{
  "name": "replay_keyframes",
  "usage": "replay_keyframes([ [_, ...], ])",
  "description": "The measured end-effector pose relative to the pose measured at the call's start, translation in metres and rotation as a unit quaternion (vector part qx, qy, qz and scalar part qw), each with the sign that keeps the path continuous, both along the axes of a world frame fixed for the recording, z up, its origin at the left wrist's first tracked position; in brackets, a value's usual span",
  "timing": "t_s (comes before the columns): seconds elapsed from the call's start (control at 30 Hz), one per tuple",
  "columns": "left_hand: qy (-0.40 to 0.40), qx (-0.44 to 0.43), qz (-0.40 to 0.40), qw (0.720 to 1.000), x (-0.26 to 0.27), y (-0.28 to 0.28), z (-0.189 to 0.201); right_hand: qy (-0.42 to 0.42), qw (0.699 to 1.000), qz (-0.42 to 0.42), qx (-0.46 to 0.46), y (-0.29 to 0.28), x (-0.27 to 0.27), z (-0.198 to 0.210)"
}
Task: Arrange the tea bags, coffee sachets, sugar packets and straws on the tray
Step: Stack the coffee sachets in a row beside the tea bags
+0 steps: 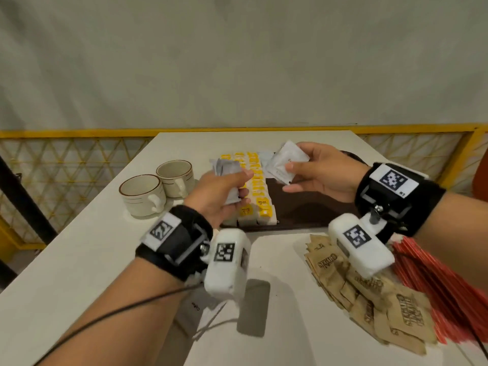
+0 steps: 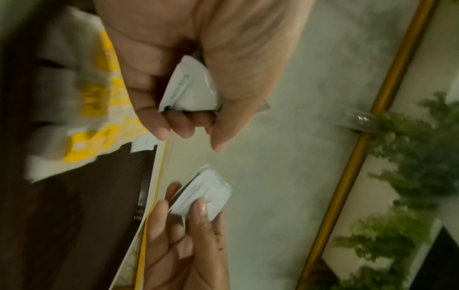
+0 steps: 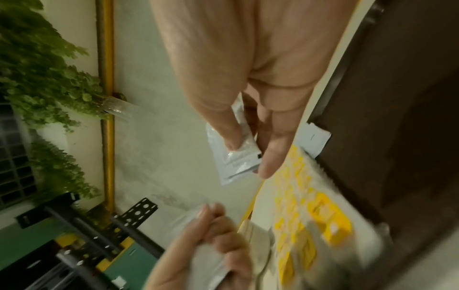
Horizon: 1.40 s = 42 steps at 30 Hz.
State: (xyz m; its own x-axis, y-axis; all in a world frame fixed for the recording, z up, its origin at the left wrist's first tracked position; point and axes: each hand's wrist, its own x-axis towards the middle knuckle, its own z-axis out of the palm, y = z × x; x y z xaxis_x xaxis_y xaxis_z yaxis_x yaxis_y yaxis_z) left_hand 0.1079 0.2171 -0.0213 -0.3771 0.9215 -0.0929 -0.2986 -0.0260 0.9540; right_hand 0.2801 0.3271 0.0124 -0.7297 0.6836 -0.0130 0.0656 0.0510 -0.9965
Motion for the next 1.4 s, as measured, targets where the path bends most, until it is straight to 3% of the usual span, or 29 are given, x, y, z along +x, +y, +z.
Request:
replay_keyframes([
  [0.17,0.169,-0.071,-0.044,0.982,-0.025,0.045,0.034,-0.078,0.99,-0.115,0.03,0.054,-0.008,0.002],
  [0.33,0.347,-0.15,-0.065,0.924,-0.038,0.102,0.036,-0.208,0.972,-0.103,0.045,0.095,-0.027,-0.014],
  [0.5,0.533,-0.205,-0.08,0.817,-0.05,0.158,0.032,-0.247,0.965,-0.071,0.044,0.119,-0.05,-0.033],
  [0.7,0.678,-0.219,-0.122,0.691,-0.044,0.2,0.014,-0.266,0.961,-0.059,0.051,0.144,-0.062,-0.051],
  [1.17,0.717,-0.216,-0.124,0.651,-0.054,0.222,0.009,-0.244,0.965,-0.086,0.039,0.161,-0.071,-0.057],
  [1.4,0.702,-0.218,-0.112,0.668,-0.052,0.222,0.012,-0.246,0.963,-0.101,0.053,0.155,-0.078,-0.053],
])
